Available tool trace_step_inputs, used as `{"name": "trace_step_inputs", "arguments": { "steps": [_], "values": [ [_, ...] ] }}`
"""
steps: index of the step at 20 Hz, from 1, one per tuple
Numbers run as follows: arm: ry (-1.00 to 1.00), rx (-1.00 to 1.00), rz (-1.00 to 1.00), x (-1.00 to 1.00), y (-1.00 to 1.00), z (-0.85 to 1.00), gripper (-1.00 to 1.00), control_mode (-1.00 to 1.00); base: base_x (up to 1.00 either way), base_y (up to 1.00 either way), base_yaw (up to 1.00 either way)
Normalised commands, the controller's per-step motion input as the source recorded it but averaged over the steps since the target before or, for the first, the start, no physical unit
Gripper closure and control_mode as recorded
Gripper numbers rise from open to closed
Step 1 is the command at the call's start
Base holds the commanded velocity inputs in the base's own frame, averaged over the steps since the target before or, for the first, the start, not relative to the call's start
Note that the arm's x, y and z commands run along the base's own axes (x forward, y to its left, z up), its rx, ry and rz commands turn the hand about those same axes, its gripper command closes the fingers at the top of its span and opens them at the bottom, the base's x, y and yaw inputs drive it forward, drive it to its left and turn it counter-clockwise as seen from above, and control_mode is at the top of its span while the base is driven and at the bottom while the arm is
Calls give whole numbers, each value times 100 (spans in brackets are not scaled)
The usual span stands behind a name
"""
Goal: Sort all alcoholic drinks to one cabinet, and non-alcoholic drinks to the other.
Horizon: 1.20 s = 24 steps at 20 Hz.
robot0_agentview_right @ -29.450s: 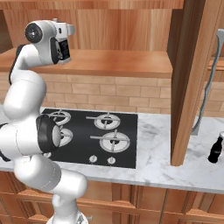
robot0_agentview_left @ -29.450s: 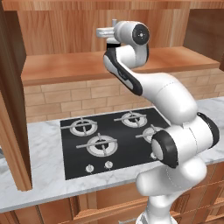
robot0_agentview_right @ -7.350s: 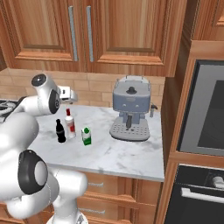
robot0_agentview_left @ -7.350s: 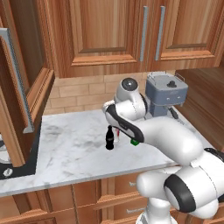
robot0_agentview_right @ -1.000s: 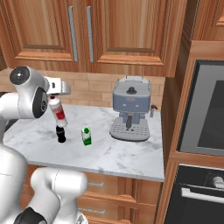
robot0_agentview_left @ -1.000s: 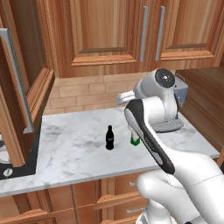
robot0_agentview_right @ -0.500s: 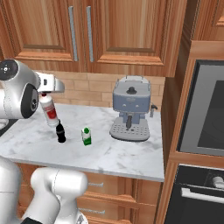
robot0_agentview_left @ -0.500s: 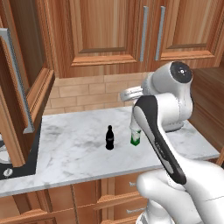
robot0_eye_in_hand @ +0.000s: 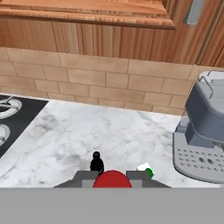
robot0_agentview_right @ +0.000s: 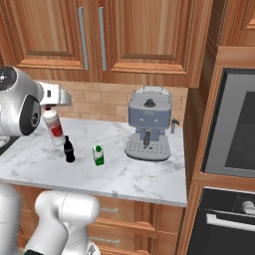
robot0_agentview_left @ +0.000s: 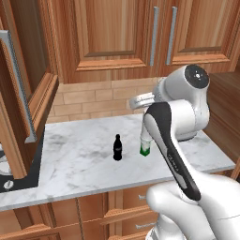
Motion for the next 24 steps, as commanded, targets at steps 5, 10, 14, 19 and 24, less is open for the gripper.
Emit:
{"name": "trace_step_inputs", "arguments": {
  "steps": [5,10,14,19,24],
  "values": [
    [0,0,0,0,0,0,100,100,-68,3,0],
    [0,0,0,0,0,0,100,100,-57,12,0],
    [0,0,0,0,0,0,100,100,-48,24,0],
    [0,0,0,0,0,0,100,100,-51,34,0],
    [0,0,0,0,0,0,100,100,-56,43,0]
  ]
}}
